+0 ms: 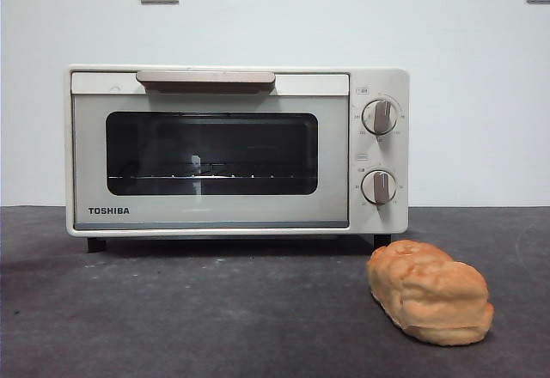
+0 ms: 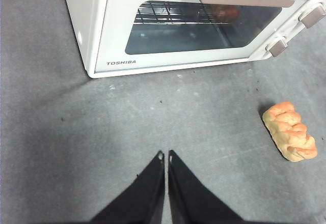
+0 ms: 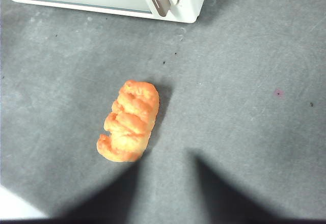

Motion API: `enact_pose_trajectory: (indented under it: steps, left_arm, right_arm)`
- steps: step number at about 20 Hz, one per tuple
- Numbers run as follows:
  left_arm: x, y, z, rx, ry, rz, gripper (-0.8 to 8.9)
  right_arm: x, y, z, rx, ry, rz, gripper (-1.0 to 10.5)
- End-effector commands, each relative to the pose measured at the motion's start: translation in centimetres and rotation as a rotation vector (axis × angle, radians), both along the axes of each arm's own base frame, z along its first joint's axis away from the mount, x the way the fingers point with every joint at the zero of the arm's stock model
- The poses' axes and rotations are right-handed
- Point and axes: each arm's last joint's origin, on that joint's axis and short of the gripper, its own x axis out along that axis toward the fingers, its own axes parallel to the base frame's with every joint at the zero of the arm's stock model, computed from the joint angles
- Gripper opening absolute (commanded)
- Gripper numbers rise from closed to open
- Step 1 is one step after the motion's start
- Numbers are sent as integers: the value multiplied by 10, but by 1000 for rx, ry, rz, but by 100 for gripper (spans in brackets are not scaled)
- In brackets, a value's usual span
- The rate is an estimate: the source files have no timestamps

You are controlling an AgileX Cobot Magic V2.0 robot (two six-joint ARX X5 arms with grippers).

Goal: The left arm flap open the oven, the right arm pick bread and place it into oven, the left arm flap close the oven

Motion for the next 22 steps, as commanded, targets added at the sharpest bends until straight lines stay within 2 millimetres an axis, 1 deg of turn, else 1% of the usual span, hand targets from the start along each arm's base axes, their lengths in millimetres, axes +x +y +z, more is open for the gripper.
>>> enact_pose_trajectory:
  steps: [1, 6, 10, 13, 15, 22]
  left_arm:
    - [0, 0, 6, 5, -23, -12, 16]
    - [0, 0, 6, 5, -23, -12, 16]
    - [0, 0, 6, 5, -24, -12, 16]
    - [0, 0, 6, 5, -24, -12, 16]
    - [0, 0, 6, 5, -24, -12, 16]
    - [0, 0, 6, 6, -25, -12, 16]
  right_arm:
    - [1, 1, 5, 19, -9, -10, 485]
    - [2, 5, 4, 40, 16, 5, 485]
    - [6, 18, -1, 74, 89, 42, 485]
    - [15, 36, -9, 82, 121, 69, 485]
    - [22, 51, -19, 88, 122, 72, 485]
    - [39, 104, -52, -45, 136, 55, 485]
